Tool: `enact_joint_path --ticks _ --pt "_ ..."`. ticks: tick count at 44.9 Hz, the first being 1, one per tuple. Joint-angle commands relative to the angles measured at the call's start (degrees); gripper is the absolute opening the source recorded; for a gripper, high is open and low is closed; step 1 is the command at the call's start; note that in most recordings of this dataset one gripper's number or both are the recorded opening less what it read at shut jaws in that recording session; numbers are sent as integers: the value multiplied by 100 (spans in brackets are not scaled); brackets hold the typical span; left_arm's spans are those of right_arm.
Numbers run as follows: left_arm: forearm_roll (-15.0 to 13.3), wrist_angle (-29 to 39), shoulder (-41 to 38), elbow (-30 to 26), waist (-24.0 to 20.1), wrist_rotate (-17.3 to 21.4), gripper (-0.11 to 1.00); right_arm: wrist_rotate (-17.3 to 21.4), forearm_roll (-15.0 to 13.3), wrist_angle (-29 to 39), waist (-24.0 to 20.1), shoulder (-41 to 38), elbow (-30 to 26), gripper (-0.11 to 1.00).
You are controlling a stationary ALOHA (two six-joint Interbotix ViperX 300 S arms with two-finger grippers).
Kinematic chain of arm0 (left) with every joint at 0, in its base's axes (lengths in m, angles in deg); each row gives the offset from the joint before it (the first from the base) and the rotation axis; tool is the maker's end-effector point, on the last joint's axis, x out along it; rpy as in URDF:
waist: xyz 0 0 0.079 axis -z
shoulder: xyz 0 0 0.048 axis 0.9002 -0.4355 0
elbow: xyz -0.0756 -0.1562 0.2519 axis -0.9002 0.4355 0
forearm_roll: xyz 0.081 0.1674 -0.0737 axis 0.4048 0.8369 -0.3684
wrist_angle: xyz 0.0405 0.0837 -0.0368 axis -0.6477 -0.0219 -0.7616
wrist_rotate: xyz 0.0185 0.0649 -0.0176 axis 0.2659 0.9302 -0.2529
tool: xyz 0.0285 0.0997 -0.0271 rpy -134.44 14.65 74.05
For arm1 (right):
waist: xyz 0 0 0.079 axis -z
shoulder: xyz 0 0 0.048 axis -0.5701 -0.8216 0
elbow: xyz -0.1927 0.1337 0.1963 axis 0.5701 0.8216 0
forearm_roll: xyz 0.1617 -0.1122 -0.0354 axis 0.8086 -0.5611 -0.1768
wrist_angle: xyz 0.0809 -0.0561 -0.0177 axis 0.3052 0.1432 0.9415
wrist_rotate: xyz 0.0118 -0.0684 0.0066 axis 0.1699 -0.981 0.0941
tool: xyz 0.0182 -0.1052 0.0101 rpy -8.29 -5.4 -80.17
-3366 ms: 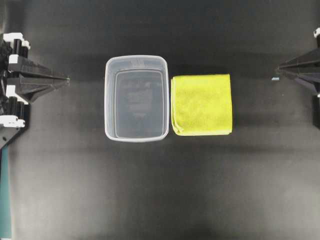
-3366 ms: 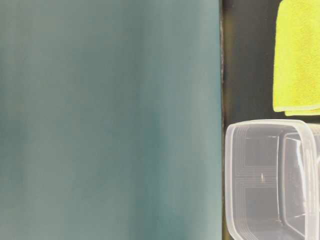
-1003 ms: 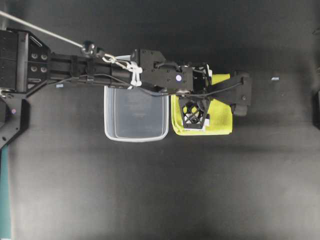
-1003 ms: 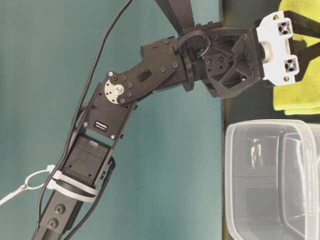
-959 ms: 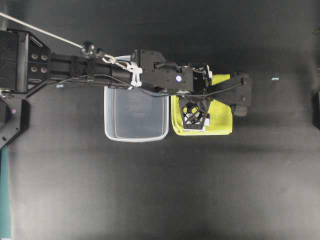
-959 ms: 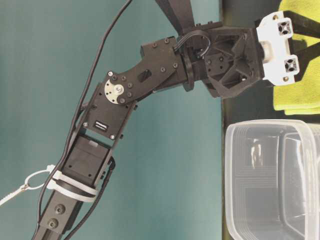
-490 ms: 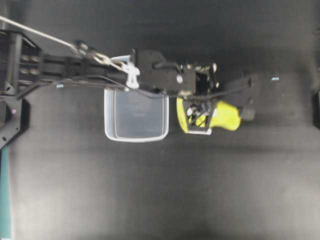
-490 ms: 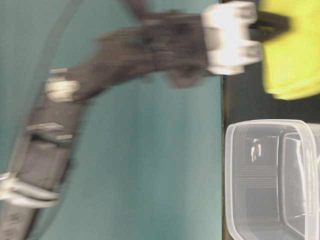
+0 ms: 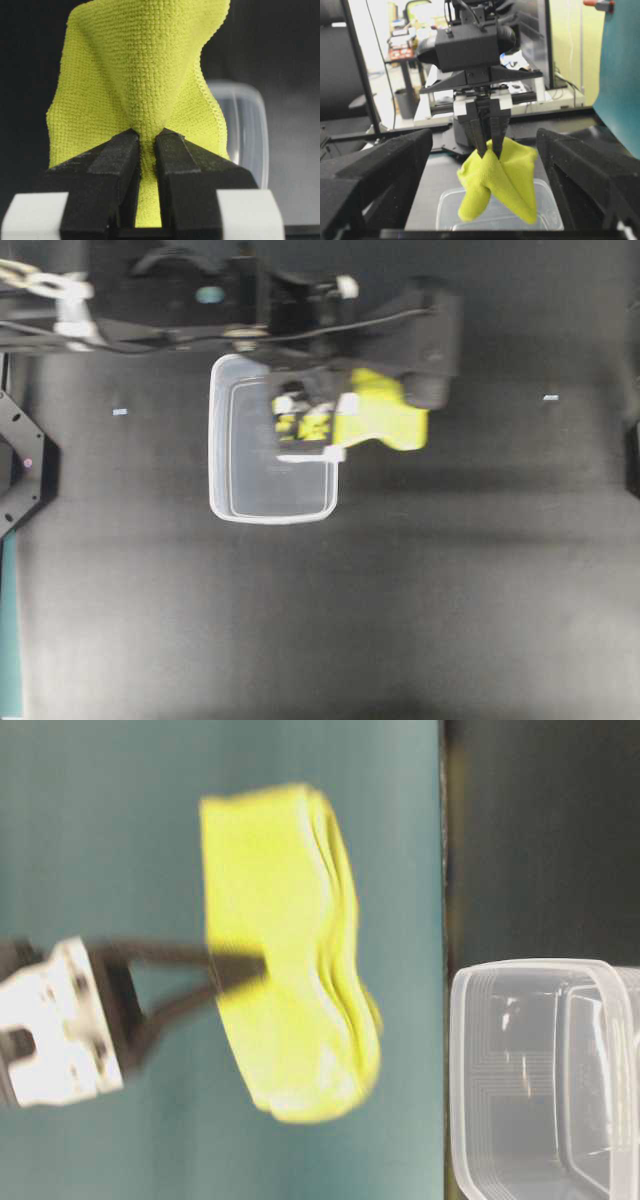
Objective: Place the yellow towel into the container with the left arm.
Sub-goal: 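Lift the towel and carry it left over the clear container, then lower the towel into the container and open the left gripper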
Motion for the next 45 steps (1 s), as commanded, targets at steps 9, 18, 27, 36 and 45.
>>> enact_joint_path --ticks 9,18,27,36,45 --pt "26 -1169 1020 1828 0 53 7 0 18 -70 -9 -44 -79 81" --pt "26 -2004 1028 2698 -35 70 7 9 18 -79 -9 -44 -53 81" --pt "26 -2241 729 2936 -70 53 7 9 18 -79 -9 -44 -44 81" --pt "26 -2382 580 2918 -62 53 7 9 18 -79 -9 -44 -35 81" --pt "18 -2496 580 2997 -88 53 7 9 18 -79 -9 -44 0 81"
